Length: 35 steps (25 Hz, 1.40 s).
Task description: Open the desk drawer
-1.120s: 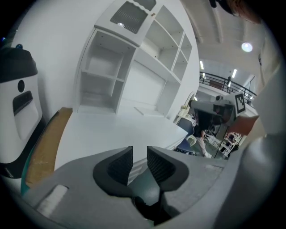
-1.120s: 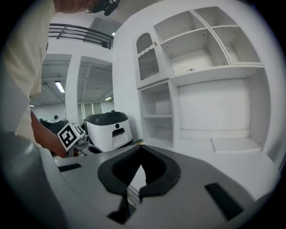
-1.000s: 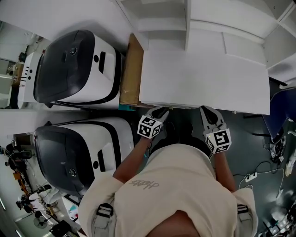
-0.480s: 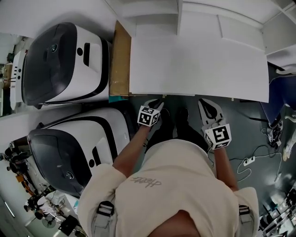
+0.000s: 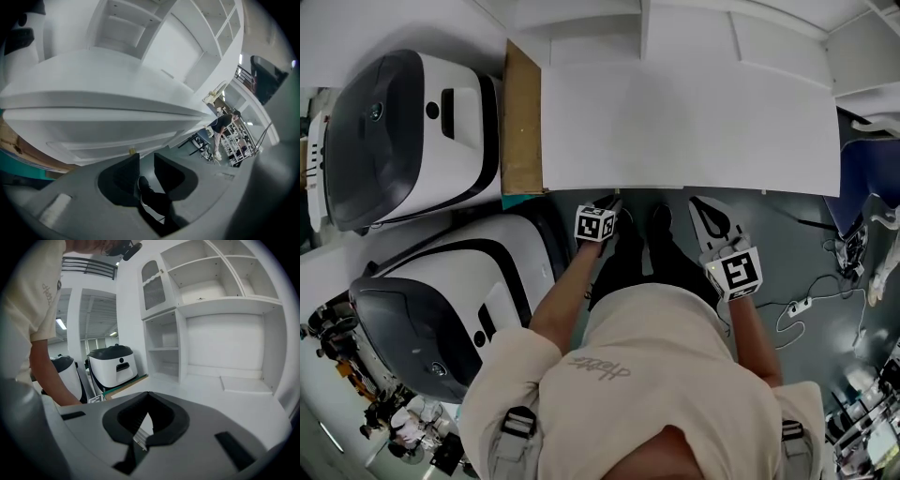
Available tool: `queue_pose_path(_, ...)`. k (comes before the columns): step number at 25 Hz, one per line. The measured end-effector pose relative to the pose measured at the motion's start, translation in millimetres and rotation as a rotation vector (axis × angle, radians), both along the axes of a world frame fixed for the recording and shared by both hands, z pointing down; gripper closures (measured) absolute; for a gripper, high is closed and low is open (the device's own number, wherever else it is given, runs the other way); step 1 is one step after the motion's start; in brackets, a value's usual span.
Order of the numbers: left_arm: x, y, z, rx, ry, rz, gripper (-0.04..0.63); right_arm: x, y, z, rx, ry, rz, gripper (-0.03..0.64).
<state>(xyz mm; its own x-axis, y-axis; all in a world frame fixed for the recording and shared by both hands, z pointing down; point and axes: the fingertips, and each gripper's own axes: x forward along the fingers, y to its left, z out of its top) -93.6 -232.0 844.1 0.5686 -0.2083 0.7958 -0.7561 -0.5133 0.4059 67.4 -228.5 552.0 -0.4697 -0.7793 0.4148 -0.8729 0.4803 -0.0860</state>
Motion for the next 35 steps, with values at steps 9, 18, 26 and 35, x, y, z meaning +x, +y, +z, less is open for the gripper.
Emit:
queue_pose_path(9,6,-13,42,-0.047,-0.03,-0.022,0.5,9,2,23,-0.056,0.005,-0.012,0.621)
queue_pose_path(18,6,-17,60,-0.068,-0.055,-0.032,0.5,6,3,31,-0.071,-0.02,-0.034,0.621)
queue_pose_path(26,10,-23,67,-0.092,-0.072,-0.062,0.503,15,4,38,-0.085,-0.035,-0.011,0.621)
queue_pose_path(35,10,-21,66,-0.048,-0.104,-0.075,0.509,14,3,36,-0.075,-0.058,-0.006,0.621)
